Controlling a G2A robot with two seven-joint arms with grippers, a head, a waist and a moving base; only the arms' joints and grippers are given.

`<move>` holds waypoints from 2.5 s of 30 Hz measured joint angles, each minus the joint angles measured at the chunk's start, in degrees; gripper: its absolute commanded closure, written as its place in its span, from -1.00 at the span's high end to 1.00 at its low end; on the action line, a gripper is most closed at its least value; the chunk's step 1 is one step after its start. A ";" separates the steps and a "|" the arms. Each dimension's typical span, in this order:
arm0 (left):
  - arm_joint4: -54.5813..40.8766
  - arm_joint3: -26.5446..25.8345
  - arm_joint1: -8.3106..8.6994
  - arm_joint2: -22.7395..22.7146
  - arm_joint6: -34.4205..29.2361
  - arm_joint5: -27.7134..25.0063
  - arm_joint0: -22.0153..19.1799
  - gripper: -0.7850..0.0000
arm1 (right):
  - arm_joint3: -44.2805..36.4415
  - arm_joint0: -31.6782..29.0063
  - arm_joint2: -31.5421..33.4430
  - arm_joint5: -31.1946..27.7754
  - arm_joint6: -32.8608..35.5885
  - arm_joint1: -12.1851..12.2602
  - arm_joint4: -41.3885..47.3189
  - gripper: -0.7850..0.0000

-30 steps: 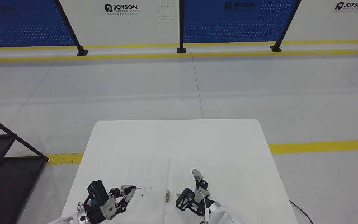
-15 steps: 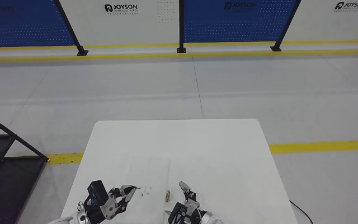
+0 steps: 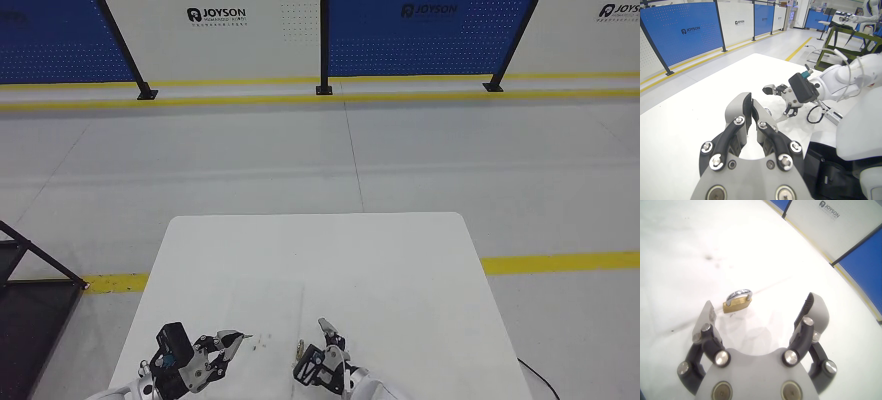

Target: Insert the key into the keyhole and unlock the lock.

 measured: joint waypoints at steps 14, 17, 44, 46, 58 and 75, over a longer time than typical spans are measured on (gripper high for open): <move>0.00 0.00 0.00 0.00 0.00 0.00 0.00 -1.00 | 1.73 1.04 -0.41 3.05 0.85 -0.73 1.50 1.00; 0.00 0.00 0.00 0.00 0.00 0.00 0.00 -1.00 | 1.86 0.89 -0.15 4.06 0.59 -0.81 2.15 1.00; 0.00 0.00 0.00 0.00 0.00 0.00 0.00 -1.00 | 3.51 1.91 -0.81 3.34 -2.27 -1.61 5.08 0.62; 0.00 0.00 0.00 0.00 0.00 0.00 0.00 -1.00 | 4.32 2.53 -1.27 3.30 -1.74 -1.89 5.42 0.57; 0.00 0.00 0.00 0.00 0.00 0.00 0.00 -1.00 | 8.09 4.89 -3.18 4.88 -1.03 -3.21 5.56 -0.07; 0.00 0.00 0.00 0.00 0.00 0.00 0.00 -1.00 | 8.17 4.14 -2.37 3.74 -2.86 -2.89 4.78 -0.74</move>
